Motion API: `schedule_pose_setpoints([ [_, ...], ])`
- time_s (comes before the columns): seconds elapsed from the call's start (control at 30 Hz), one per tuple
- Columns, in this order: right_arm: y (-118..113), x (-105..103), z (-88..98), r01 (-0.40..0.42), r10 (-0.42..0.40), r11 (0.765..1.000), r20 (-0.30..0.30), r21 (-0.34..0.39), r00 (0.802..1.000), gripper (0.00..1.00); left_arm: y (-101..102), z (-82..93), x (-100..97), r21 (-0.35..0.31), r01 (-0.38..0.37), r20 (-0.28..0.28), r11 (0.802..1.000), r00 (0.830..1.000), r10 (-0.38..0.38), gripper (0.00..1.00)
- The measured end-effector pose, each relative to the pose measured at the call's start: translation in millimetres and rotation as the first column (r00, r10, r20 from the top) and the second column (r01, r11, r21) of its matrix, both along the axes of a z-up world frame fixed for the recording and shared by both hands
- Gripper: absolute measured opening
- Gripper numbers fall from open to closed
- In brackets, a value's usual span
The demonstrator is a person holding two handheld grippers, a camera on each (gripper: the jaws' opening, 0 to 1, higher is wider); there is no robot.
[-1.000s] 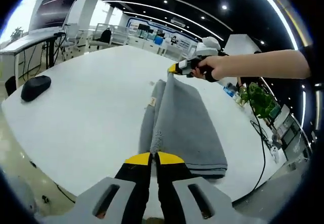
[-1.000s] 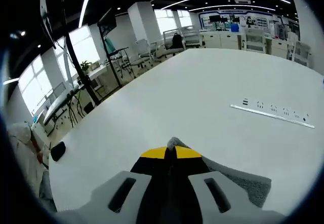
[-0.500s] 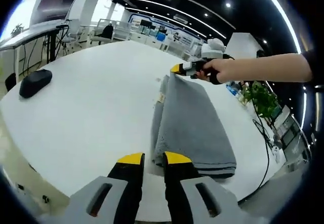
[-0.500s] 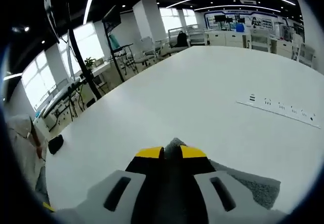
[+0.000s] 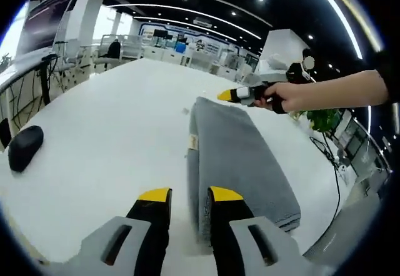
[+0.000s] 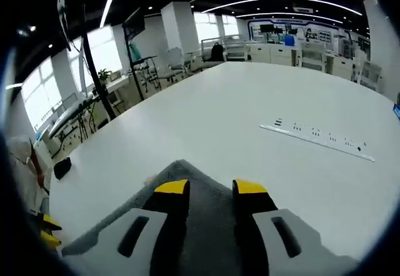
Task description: Fold the towel on the table until its edges align and the towel forms a compact rectangular stack.
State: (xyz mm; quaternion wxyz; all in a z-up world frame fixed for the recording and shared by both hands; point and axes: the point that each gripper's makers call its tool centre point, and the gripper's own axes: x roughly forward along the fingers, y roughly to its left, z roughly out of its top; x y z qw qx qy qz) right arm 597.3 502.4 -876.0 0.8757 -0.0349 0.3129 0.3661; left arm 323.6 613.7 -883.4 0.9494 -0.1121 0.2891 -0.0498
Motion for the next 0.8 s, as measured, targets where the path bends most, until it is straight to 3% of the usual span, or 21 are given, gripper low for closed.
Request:
schedule_pose_setpoints([
  [0.1,-13,-6,-1.0,0.013,-0.013,1.0,-0.01,-0.001,1.0,0.39,-6,8.0,16.7,0.008,0.057,0.01,0.998,0.998,-0.057,0.3],
  [0.33,-38,-23,-9.8,0.026,-0.026,1.0,-0.026,-0.009,0.999,0.42,-9,13.2,58.4,0.081,0.144,0.015,0.986,0.989,-0.146,0.33],
  [0.5,-55,-41,-6.9,0.08,-0.08,0.997,-0.015,0.008,0.997,0.43,-11,12.4,78.5,0.11,0.166,0.02,0.98,0.985,-0.169,0.3],
  [0.57,-57,-49,-10.3,0.096,-0.095,0.995,-0.045,0.034,0.994,0.42,-13,9.0,83.9,0.127,0.185,0.004,0.974,0.982,-0.187,0.3],
  [0.73,-63,-71,-11.5,0.086,-0.084,0.995,-0.054,0.049,0.995,0.41,-11,3.8,96.0,0.125,0.181,-0.016,0.975,0.983,-0.181,0.3],
  [0.8,-65,-69,-13.3,0.086,-0.083,0.995,-0.06,0.056,0.995,0.41,-6,0.4,102.4,0.118,0.165,-0.014,0.979,0.986,-0.164,0.3],
])
